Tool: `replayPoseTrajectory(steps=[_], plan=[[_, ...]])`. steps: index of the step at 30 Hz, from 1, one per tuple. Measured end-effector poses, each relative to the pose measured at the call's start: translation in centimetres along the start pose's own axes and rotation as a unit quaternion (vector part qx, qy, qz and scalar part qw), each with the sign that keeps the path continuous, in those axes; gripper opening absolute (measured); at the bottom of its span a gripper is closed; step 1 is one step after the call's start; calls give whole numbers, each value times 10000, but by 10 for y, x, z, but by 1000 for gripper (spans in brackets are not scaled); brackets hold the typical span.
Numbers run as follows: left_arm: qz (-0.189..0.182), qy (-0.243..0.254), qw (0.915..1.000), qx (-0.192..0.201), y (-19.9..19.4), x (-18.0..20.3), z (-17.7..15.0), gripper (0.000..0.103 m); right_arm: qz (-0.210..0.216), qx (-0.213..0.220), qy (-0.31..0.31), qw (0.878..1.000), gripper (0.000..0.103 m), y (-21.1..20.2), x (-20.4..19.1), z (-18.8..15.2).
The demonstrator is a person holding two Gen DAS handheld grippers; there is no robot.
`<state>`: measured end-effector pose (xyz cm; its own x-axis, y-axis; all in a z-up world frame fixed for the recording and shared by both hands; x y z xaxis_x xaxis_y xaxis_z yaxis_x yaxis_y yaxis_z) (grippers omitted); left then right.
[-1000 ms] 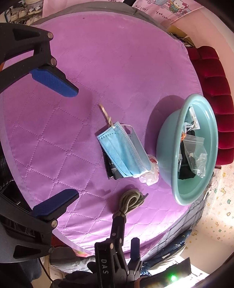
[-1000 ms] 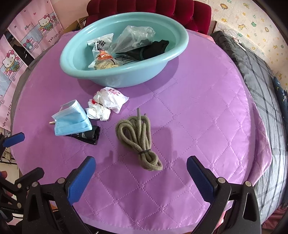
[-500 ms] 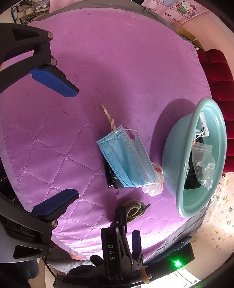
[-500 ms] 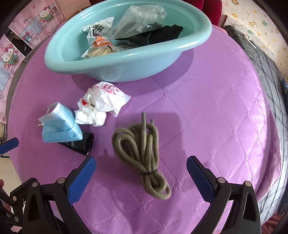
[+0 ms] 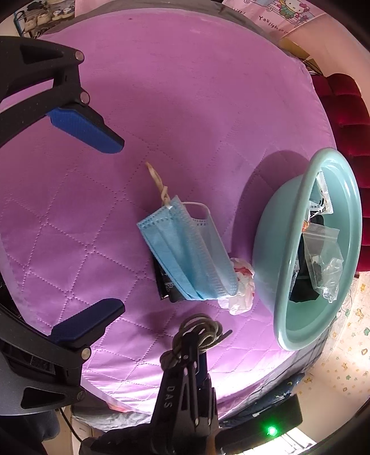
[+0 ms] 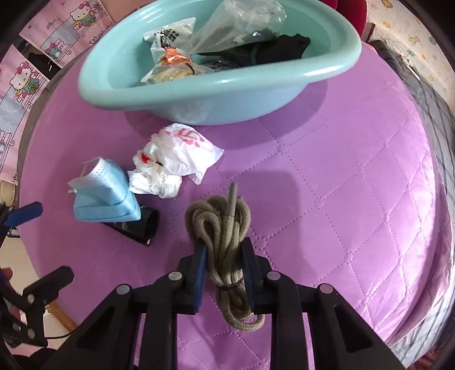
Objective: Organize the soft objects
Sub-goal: 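Grasp the coiled cord with the right gripper while the left grasps the blue mask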
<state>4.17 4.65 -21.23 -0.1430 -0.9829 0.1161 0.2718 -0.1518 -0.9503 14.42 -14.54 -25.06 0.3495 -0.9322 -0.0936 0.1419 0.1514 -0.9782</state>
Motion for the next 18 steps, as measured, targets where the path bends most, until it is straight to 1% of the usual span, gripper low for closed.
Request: replayPoseTrajectory(steps=[5,12,18], plan=[[-30,116,9999,35,1,2,11,103,40,56,150,9999,23,-1,2,3],[-97,299,9994,149,11,11,36,103,51,188,260,9995,23,-2,0,2],[-112,421,9989,182,24,15,58,103,46,151,342,9993,24,-2,-2,2]])
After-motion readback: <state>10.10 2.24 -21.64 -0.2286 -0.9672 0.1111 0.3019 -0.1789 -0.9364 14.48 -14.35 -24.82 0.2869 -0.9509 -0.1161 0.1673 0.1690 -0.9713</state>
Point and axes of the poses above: each gripper's, at about its wrist camera, not at the fingertips, and y roughly the way its jaws point, x to its right, z to its top, the point moved 4 cm from there along y, roughly the way its jaws point
